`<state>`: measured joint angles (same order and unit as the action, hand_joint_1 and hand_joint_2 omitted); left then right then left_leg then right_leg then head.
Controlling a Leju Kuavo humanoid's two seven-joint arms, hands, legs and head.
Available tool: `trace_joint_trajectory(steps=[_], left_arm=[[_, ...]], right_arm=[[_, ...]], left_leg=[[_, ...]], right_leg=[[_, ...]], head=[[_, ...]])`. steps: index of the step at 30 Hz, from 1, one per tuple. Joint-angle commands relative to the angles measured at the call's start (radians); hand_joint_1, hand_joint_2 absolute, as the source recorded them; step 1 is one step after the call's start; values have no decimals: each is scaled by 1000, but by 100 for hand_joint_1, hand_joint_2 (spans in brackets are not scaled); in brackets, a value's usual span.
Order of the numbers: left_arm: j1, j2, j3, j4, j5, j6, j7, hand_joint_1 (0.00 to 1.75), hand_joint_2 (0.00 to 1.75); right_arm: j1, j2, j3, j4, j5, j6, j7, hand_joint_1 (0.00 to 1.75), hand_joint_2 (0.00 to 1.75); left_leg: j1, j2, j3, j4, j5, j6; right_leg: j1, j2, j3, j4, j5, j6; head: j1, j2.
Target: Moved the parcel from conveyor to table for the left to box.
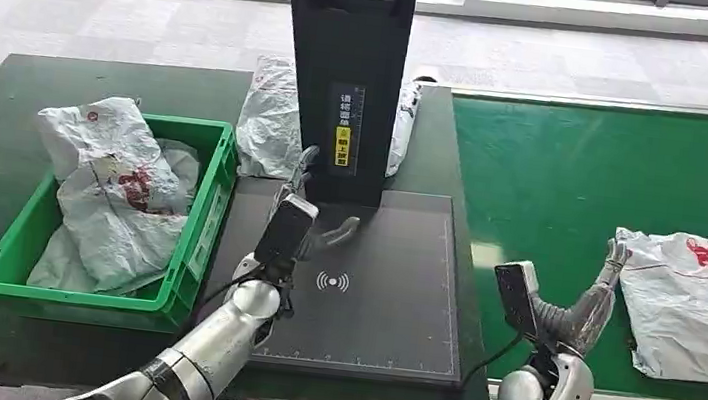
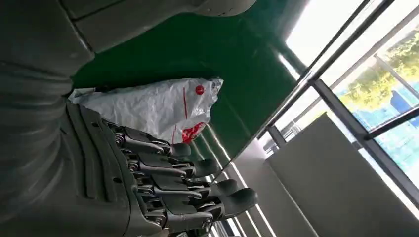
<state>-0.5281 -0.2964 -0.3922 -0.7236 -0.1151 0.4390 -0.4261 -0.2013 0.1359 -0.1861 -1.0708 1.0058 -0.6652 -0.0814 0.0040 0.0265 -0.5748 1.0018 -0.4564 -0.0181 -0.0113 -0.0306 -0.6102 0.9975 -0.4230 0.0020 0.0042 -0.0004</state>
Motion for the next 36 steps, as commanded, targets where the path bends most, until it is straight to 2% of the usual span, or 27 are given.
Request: trace_joint_trajectory(steps=[1,7,9,12,13,19,36], left_arm=[[59,58,38,-58,-53,57,-3,0,175],[138,90,74,-168,-67,62,-4,0,175],[157,109,74,-197,-96,103,-15,0,175],[192,144,92,-237,-81,78,-19,0,175],[196,146,94,-243,-80,75,-18,0,175],[197,141,89,-245,-82,64,-8,0,175],[199,155,103,-257,-77,54,1,0,175]], right_arm=[[-98,-133,-164,301,219,-33,128,0,175],[-139,-225,-193,495,341,-33,234,0,175],[-169,-237,-176,559,383,17,270,0,175],[-226,-272,-149,642,435,38,324,0,175],[-229,-277,-154,652,426,43,311,0,175],[-223,-282,-149,658,426,40,307,0,175],[-250,-300,-137,693,409,72,292,0,175]], left_leg=[[0,-1,4,-2,0,1],[0,-2,3,-2,-1,1],[0,-2,3,-2,-1,2],[0,2,1,-1,-1,2],[0,3,3,-2,-1,2],[0,-1,0,0,0,2],[0,-2,1,-1,0,3]], right_leg=[[0,2,4,-3,0,0],[-2,2,4,-3,0,1],[-3,2,3,-2,0,1],[-3,4,1,-1,1,1],[-3,7,2,-2,1,0],[-2,1,1,-1,0,1],[-3,2,1,-1,1,1]], head=[[0,0],[0,0],[0,0],[0,0],[0,0],[0,0],[0,0]])
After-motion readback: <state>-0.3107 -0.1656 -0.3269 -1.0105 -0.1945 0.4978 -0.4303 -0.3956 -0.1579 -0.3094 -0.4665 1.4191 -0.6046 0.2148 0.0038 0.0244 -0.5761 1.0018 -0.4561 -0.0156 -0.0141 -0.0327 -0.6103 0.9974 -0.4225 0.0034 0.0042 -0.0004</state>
